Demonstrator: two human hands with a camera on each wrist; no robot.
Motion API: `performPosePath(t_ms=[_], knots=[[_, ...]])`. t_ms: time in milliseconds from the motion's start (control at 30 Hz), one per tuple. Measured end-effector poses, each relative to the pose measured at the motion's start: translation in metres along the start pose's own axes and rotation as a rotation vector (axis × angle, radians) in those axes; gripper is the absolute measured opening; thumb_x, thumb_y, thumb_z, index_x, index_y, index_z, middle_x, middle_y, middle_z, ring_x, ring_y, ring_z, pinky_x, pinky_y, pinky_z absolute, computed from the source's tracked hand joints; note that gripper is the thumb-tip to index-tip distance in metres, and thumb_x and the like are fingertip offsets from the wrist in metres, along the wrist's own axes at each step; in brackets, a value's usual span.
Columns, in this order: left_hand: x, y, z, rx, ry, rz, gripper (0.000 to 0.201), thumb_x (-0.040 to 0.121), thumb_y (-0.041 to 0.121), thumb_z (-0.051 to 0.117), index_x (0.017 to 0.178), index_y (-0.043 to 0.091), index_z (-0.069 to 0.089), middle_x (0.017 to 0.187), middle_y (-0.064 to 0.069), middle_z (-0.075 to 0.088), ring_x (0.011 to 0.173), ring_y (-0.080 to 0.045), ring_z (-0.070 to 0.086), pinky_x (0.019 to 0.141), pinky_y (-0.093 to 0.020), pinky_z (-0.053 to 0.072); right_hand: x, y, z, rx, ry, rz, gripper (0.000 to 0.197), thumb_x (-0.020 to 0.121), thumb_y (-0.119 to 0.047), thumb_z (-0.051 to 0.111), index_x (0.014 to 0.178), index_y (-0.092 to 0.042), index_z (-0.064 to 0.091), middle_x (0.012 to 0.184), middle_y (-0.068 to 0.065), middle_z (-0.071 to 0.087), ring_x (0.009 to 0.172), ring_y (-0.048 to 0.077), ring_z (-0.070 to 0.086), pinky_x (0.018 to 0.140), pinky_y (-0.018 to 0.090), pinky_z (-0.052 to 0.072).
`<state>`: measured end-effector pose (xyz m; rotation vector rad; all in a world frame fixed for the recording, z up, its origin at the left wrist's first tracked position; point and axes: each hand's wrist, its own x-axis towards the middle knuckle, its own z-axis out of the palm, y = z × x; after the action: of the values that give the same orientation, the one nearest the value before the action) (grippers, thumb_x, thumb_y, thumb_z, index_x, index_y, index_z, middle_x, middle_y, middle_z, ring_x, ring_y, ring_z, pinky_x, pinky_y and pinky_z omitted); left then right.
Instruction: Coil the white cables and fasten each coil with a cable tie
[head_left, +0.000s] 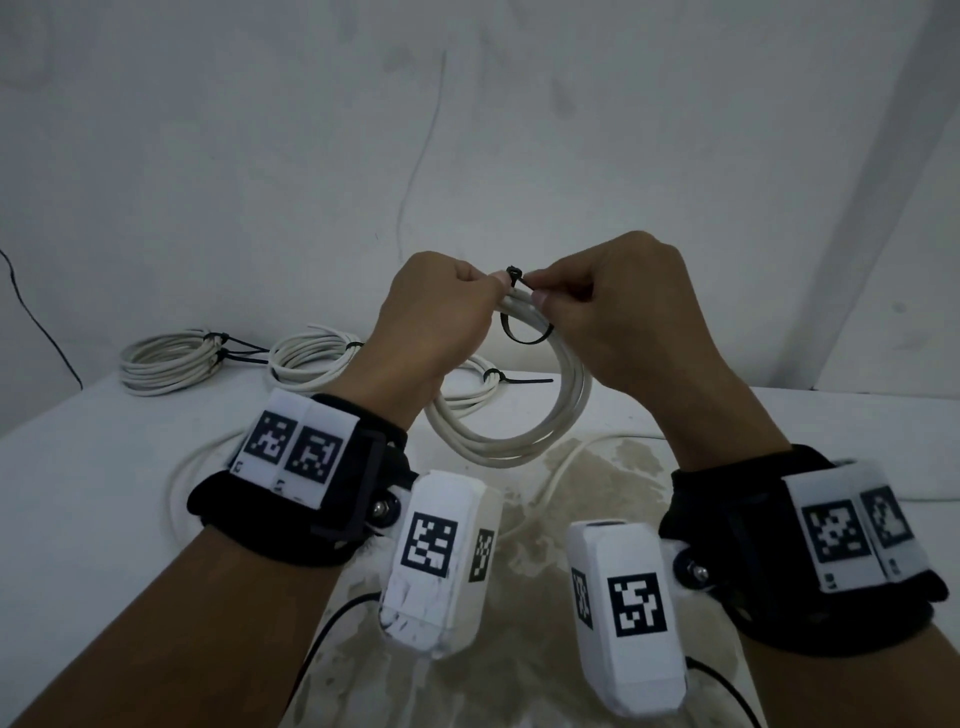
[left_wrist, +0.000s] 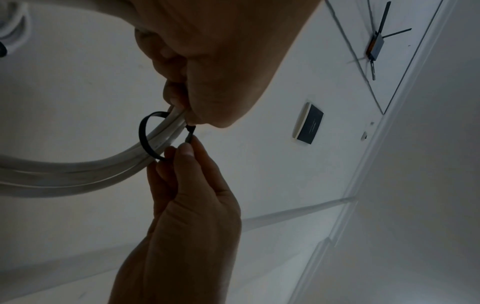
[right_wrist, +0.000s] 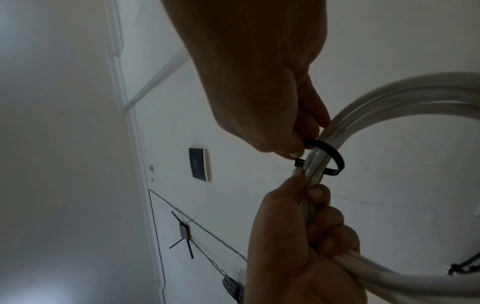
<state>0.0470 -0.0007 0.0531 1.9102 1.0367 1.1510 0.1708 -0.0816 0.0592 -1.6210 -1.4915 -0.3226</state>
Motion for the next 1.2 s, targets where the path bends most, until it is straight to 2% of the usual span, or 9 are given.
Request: performPosePath(t_ms=[300,400,600,733,833,933,1000,1067,1200], knots=[[0.0,-0.003,0.007,0.13,-0.004,0.107,0.028,0.094,0.036,0.06,0.069,0.024,0.067,0.062,0.006,0.057,0.061,-0.012,0.051,0.066,-0.027,0.037,0.0,0.0,-0.001,-0.073,0.016,0.084,0.02,0.088,-0.018,0.064,0.098,-0.022,0.08,0.091,0.0,0.075,0.076,0.014,0.06,0.077,0.03,0.052],[0.0,-0.004,0.008,0.244,-0.016,0.178,0.025,0.096,0.037,0.058,0.083,0.022,0.073,0.063,0.013,0.054,0.066,-0.009,0.052,0.067,-0.027,0.035,0.001,-0.001,-0.002,-0.056,0.027,0.112,0.017,0.087,-0.02,0.066,0.095,-0.023,0.08,0.084,-0.004,0.073,0.081,0.015,0.066,0.082,0.032,0.053],[-0.003,-0.001,0.006,0.369,-0.045,0.332,0.02,0.096,0.038,0.056,0.095,0.026,0.073,0.084,0.013,0.063,0.081,-0.01,0.058,0.068,-0.024,0.037,0.001,-0.001,-0.002,0.098,-0.044,0.148,0.028,0.083,-0.025,0.072,0.111,-0.022,0.073,0.074,-0.008,0.068,0.078,0.006,0.064,0.082,0.023,0.051],[-0.003,-0.001,0.007,0.393,-0.073,0.38,0.019,0.096,0.039,0.057,0.096,0.028,0.073,0.083,0.015,0.062,0.082,-0.008,0.057,0.07,-0.023,0.036,0.002,0.002,-0.003,0.091,-0.049,0.16,0.02,0.082,-0.019,0.069,0.099,-0.021,0.077,0.068,-0.012,0.063,0.063,0.003,0.057,0.065,0.013,0.042],[-0.002,-0.002,0.007,0.341,-0.077,0.383,0.018,0.096,0.037,0.058,0.091,0.027,0.073,0.077,0.017,0.062,0.078,-0.007,0.057,0.067,-0.023,0.037,0.002,0.002,-0.001,0.12,0.006,0.194,0.012,0.08,-0.019,0.07,0.091,-0.022,0.075,0.071,-0.009,0.067,0.068,0.004,0.062,0.069,0.016,0.046],[-0.001,-0.002,0.005,0.288,-0.082,0.401,0.018,0.096,0.034,0.059,0.089,0.026,0.073,0.082,0.014,0.068,0.082,-0.008,0.062,0.073,-0.028,0.045,0.002,0.003,0.002,0.238,0.047,0.323,0.019,0.074,-0.029,0.071,0.088,-0.017,0.073,0.078,-0.001,0.07,0.076,0.013,0.068,0.078,0.036,0.058],[-0.001,-0.002,0.006,0.274,-0.1,0.408,0.017,0.095,0.033,0.059,0.088,0.026,0.073,0.08,0.013,0.069,0.08,-0.007,0.062,0.073,-0.028,0.045,0.003,0.004,0.0,0.365,0.005,0.474,0.022,0.078,-0.028,0.071,0.088,-0.008,0.074,0.076,-0.001,0.07,0.063,0.005,0.062,0.067,0.031,0.06],[-0.003,-0.002,0.008,0.262,-0.125,0.414,0.016,0.095,0.032,0.06,0.087,0.027,0.073,0.078,0.013,0.067,0.077,-0.007,0.06,0.07,-0.027,0.042,0.001,0.003,-0.006,0.525,-0.068,0.647,0.016,0.084,-0.021,0.069,0.088,-0.006,0.073,0.074,-0.002,0.067,0.057,0.003,0.056,0.056,0.024,0.049],[-0.008,0.003,0.011,0.174,-0.197,0.433,0.016,0.094,0.03,0.063,0.087,0.024,0.076,0.08,0.013,0.07,0.081,-0.012,0.064,0.074,-0.031,0.048,0.003,0.006,-0.013,0.837,-0.05,0.823,0.008,0.085,-0.015,0.066,0.077,-0.015,0.068,0.073,-0.002,0.069,0.082,0.019,0.062,0.074,0.034,0.052]])
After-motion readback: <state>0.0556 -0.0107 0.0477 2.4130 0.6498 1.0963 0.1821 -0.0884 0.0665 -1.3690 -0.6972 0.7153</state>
